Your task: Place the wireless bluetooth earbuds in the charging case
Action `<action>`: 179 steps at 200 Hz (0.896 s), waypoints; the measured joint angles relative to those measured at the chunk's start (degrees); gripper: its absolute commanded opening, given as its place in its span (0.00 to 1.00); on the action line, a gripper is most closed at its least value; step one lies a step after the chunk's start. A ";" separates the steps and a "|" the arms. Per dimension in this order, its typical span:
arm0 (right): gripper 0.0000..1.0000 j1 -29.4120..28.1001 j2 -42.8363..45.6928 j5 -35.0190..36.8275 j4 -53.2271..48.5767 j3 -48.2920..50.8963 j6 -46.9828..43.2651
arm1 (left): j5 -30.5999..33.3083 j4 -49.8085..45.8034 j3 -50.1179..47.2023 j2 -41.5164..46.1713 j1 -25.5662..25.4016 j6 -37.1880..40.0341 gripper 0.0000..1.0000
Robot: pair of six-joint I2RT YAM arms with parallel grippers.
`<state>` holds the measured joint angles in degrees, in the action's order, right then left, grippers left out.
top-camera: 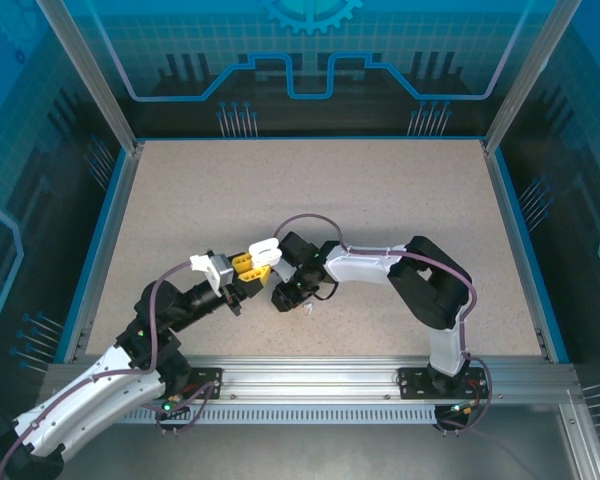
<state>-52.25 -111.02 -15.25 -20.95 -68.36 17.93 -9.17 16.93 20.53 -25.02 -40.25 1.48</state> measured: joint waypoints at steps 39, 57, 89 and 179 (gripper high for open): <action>0.26 0.00 0.00 0.02 -0.07 0.07 -0.13 | 0.42 -0.02 0.00 0.00 0.00 0.00 0.00; 0.24 0.00 0.00 0.00 -0.22 0.13 -0.22 | 0.42 -0.02 0.00 0.00 0.00 -0.02 0.00; 0.22 0.02 0.50 0.04 0.42 0.90 -0.22 | 0.44 -0.17 0.00 0.00 0.00 0.00 0.00; 0.22 2.95 19.39 6.29 0.81 9.53 -0.48 | 0.85 -0.44 0.00 -1.20 0.00 -0.24 0.00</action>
<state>-49.30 -91.64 -8.95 -20.14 -58.83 17.45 -8.32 16.49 20.53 -26.22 -40.25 1.23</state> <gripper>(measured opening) 0.226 0.212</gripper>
